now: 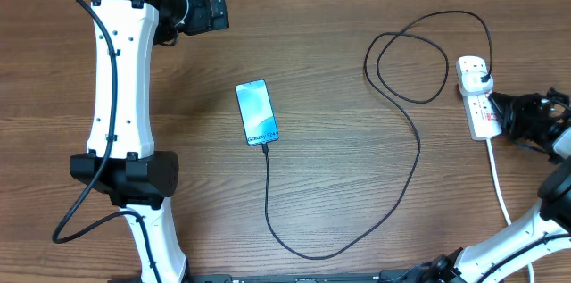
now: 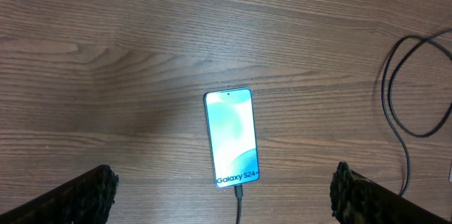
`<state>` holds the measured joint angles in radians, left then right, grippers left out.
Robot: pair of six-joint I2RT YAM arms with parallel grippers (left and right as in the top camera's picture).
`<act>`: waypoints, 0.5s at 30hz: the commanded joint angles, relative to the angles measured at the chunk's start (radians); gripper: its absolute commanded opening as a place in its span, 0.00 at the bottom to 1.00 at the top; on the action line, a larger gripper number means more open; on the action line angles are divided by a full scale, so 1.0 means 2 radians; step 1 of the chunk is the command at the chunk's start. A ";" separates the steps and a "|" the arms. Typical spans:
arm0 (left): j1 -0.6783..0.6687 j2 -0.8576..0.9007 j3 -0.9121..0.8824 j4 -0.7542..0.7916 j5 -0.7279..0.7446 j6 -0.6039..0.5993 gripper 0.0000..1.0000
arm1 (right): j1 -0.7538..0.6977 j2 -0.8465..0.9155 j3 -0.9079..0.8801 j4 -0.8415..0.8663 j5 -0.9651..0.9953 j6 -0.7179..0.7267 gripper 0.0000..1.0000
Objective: Plug charger to phone and switch on socket
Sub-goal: 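Move the right gripper to the power strip's switch beside the charger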
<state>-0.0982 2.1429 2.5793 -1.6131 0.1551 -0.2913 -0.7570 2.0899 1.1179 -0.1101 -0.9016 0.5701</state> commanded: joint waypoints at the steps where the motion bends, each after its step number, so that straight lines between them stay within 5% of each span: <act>1: -0.001 -0.010 0.010 -0.001 -0.004 0.004 1.00 | 0.000 0.018 -0.009 0.017 -0.022 0.022 0.04; 15: -0.001 -0.010 0.010 -0.001 -0.004 0.004 1.00 | 0.001 0.038 -0.009 0.053 -0.033 0.038 0.04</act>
<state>-0.0982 2.1429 2.5793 -1.6135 0.1551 -0.2913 -0.7666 2.1365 1.1130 0.0002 -0.9691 0.6430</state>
